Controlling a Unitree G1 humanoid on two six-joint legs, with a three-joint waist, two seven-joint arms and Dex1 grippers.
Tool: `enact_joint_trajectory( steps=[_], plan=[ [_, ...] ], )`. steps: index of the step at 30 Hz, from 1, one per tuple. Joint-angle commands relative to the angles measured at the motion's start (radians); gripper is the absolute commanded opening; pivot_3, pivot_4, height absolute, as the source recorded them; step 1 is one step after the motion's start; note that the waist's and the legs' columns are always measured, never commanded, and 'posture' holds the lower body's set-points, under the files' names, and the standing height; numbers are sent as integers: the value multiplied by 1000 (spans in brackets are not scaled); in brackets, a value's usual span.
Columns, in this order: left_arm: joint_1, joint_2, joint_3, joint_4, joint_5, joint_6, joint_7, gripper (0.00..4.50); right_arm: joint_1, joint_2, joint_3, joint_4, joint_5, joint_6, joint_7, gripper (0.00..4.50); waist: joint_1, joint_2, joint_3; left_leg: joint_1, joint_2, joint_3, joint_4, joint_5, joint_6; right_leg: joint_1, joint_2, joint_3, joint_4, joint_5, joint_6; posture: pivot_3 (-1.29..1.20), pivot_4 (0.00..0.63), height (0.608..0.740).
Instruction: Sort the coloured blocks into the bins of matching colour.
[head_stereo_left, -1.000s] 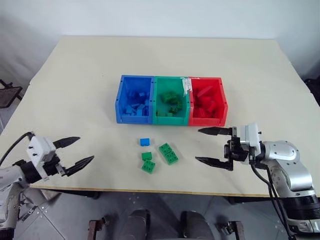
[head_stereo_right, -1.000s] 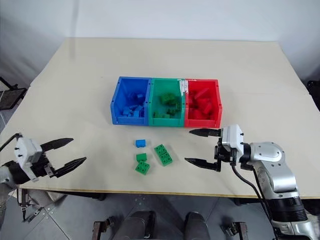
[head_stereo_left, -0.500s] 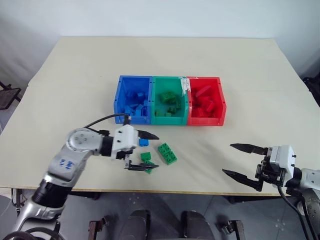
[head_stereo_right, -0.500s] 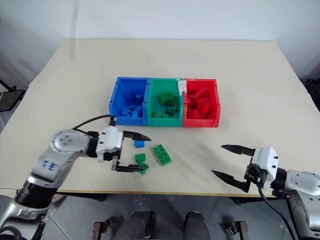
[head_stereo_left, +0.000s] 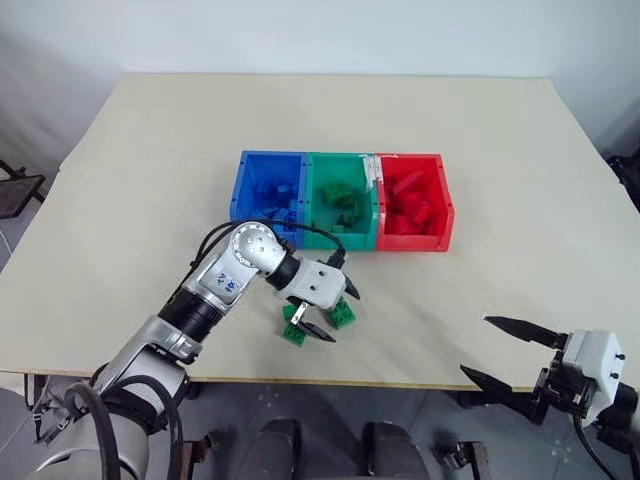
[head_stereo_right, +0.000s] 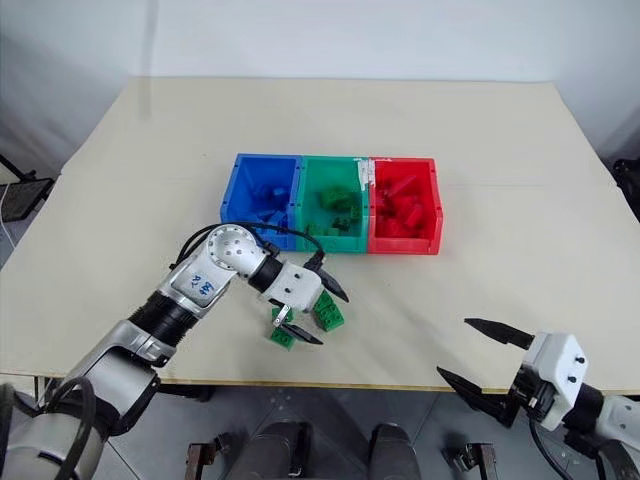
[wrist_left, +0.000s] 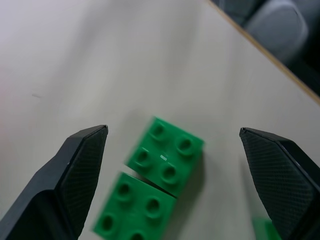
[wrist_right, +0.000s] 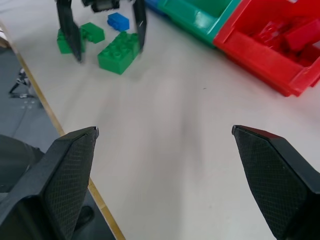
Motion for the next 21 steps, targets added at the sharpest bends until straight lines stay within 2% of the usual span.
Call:
enact_joint_trajectory(
  steps=[1,3,6,12,13,17,21],
  plan=[
    [-24,-17,-2,10,18,-26,-24,4481,10,12,-27,-35,18,1,-19,4500,0,0,0,0,0,0,0,0,0,0,0,0,0,0,0,0,150,740],
    [-27,-23,-3,21,35,-37,-21,4481,4,13,-21,-37,18,3,-28,4500,0,0,0,0,0,0,0,0,0,0,0,0,0,0,0,0,150,740],
    [-30,-35,-3,38,55,-51,-15,3917,-12,11,-5,-39,16,8,-40,4500,1,0,0,0,0,-1,1,0,0,0,0,0,1,0,0,0,150,740],
    [-34,-56,7,58,84,-66,19,2087,-39,7,20,-34,15,9,-39,4500,0,0,0,0,0,-1,1,0,0,0,0,0,1,0,0,0,150,740],
    [-35,-60,9,60,85,-68,24,1968,-43,6,23,-33,14,9,-38,4500,0,0,0,0,0,-1,1,0,0,0,0,0,1,0,0,0,150,740],
    [-35,-85,40,64,57,-74,42,1968,-65,0,37,-34,14,21,-44,4500,3,0,0,0,0,-1,3,0,0,1,0,0,2,0,0,0,150,740],
    [-21,-104,110,25,-39,-5,33,1968,-88,-1,52,-50,20,48,-61,4500,1,0,0,-1,0,-2,4,0,1,1,0,0,2,0,0,0,150,740]
  ],
)
